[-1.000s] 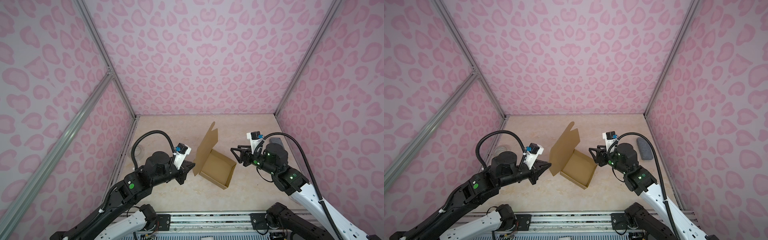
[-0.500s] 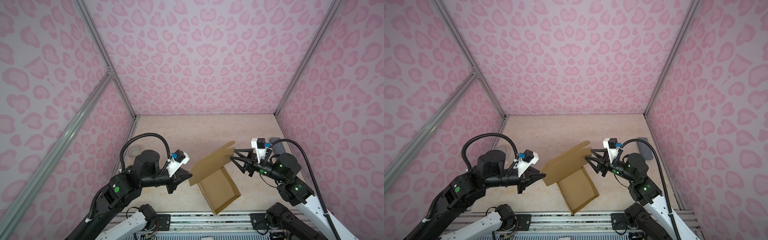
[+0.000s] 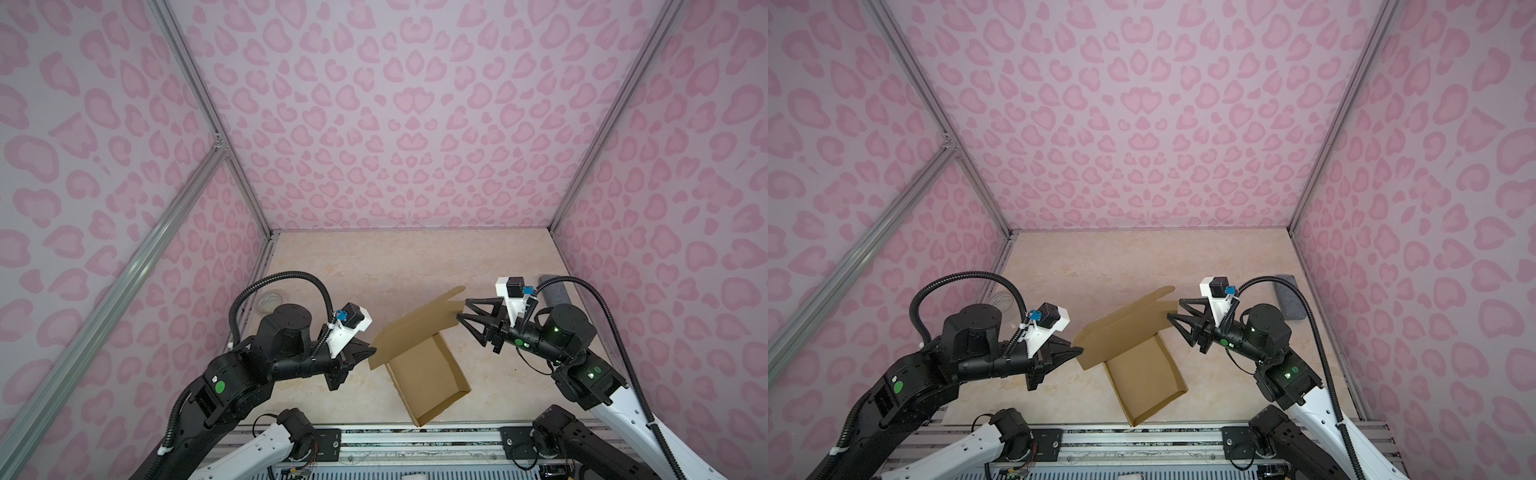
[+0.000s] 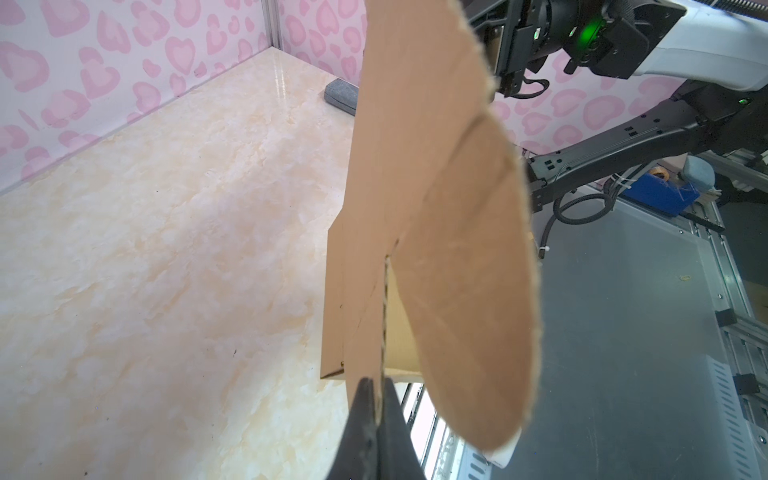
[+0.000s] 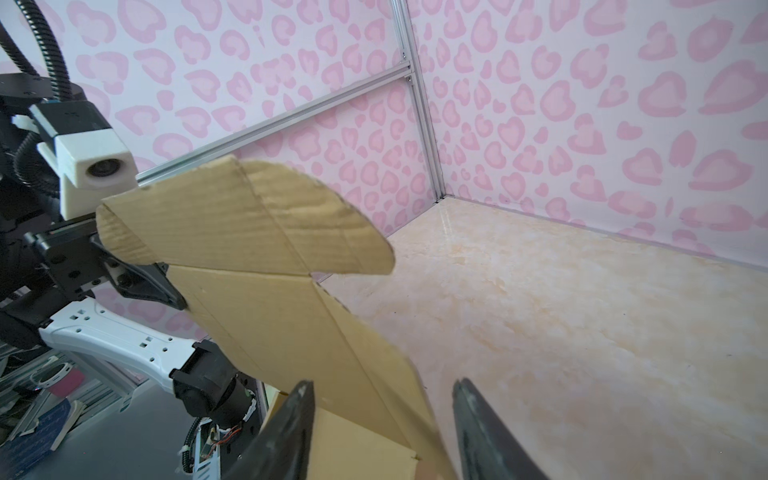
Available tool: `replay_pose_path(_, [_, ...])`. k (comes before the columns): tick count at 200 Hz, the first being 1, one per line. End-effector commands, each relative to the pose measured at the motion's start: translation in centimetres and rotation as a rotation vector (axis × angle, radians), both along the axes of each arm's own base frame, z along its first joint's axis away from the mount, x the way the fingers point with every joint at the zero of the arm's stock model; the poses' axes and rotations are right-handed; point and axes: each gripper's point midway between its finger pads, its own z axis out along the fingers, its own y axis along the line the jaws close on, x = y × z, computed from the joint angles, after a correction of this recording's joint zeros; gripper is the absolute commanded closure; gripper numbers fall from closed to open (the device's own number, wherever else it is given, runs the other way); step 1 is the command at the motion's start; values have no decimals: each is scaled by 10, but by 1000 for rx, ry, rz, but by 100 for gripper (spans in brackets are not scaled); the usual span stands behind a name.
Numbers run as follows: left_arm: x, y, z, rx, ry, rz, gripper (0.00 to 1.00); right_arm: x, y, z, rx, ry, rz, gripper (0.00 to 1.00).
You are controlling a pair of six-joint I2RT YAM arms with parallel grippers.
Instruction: Fold the paper box
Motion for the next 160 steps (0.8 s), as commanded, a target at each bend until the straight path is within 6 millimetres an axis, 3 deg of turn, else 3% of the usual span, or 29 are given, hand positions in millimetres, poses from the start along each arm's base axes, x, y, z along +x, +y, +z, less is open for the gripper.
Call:
replay_pose_path(1, [-1,1,1,2,-12,-6,96,2,3,1,-6,-13,9,45])
replay_pose_path(25, [-2,1,1,1,-15,-12,95,7,3,-3,-11,-7,-4,45])
replay_pose_path(67, [-1,1,-2,13,-20,-1,96,-4,8,4,25,-29,55,50])
replay_pose_path(160, [8,7,-5,42,-51,51,96,-4,9,-4,9,-1,63,79])
